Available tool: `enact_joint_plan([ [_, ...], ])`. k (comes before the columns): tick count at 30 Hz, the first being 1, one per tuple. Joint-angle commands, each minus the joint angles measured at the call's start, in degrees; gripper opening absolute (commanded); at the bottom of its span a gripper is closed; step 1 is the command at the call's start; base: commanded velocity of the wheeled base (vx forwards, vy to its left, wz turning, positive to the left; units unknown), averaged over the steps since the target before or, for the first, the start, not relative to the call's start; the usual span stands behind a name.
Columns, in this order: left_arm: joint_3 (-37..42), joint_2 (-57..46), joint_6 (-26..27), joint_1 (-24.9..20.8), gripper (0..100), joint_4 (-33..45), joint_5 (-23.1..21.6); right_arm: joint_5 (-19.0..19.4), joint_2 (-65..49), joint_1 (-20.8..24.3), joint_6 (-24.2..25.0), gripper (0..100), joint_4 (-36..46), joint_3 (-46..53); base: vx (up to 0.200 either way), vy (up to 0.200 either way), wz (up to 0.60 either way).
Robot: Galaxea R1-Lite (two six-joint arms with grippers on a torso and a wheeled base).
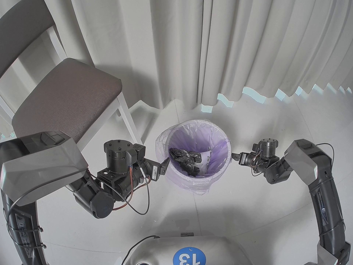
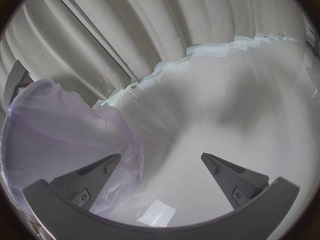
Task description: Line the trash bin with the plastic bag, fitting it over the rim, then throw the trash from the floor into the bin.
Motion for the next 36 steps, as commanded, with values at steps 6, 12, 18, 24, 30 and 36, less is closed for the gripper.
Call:
enact_joint_plan([
  [6, -1.8, -7.8, 0.1, -0.9, 100, -0.6, -3.2, 1.9, -28.8, -4.2, -12.2, 100, -2.7, 26.3, 0.000, 0.000, 0.00],
  [12, -4.3, -13.5, 0.1, 1.6, 100, 0.1, -3.2, 1.1, -42.0, -4.3, -12.7, 100, -3.0, 30.9, 0.000, 0.000, 0.00],
  [18, -4.1, -19.9, 0.1, 6.1, 100, 0.2, -3.2, -3.1, -50.7, -4.3, -12.9, 100, -3.0, 32.0, 0.000, 0.000, 0.00],
  [24, -4.0, -27.3, 0.0, 9.5, 100, 0.5, -3.1, -4.1, -58.7, -5.5, -13.4, 100, -2.6, 32.2, 0.000, 0.000, 0.00],
  [30, -3.7, -35.2, -0.2, 10.6, 100, 4.1, -3.1, -4.1, -64.8, -6.5, -13.6, 100, -2.4, 32.3, 0.000, 0.000, 0.00],
  [36, -2.6, -42.4, 0.1, 14.0, 100, 11.0, -2.4, -4.1, -70.2, -7.5, -14.8, 100, -2.4, 35.0, 0.000, 0.000, 0.00],
])
